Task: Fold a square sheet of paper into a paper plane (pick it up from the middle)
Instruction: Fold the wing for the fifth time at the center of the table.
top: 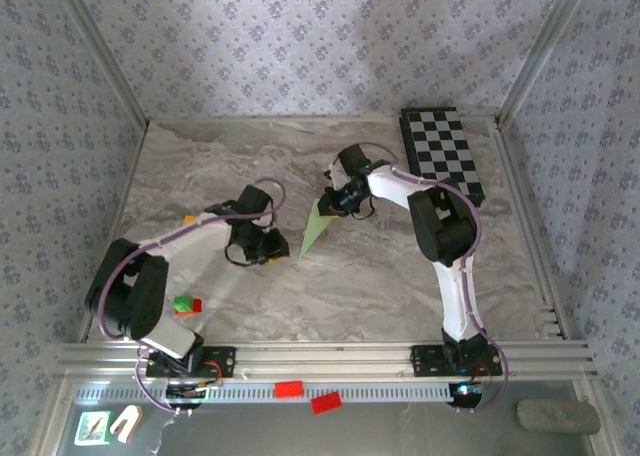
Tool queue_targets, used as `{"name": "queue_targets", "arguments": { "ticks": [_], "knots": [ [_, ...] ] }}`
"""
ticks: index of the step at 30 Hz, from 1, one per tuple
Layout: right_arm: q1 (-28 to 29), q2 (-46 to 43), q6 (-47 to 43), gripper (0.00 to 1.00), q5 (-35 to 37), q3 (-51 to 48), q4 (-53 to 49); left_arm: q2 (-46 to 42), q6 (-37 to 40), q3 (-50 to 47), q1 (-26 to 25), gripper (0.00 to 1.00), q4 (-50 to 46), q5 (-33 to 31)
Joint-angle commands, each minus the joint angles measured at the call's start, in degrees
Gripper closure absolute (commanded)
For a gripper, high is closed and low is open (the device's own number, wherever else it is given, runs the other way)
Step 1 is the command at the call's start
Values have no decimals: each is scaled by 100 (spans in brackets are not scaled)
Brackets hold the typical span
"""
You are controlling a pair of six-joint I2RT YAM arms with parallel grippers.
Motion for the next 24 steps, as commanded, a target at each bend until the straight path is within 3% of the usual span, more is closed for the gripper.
{"name": "queue_targets", "arguments": {
  "ticks": [1, 7, 15, 24],
  "knots": [
    [100, -536, -28, 77, 329, 139, -555, -312, 148, 400, 339, 68, -179, -274],
    [382, -901, 889, 61, 1337, 60, -949, -459, 445, 685, 1065, 53, -201, -422],
    [907, -777, 2733, 44, 2368, 197, -1237, -734, 866, 534, 1521, 21, 173, -1131],
    [1277, -142, 3561, 37, 3036, 1039, -1607, -638, 1419, 419, 1746, 0, 159, -752]
  ]
}}
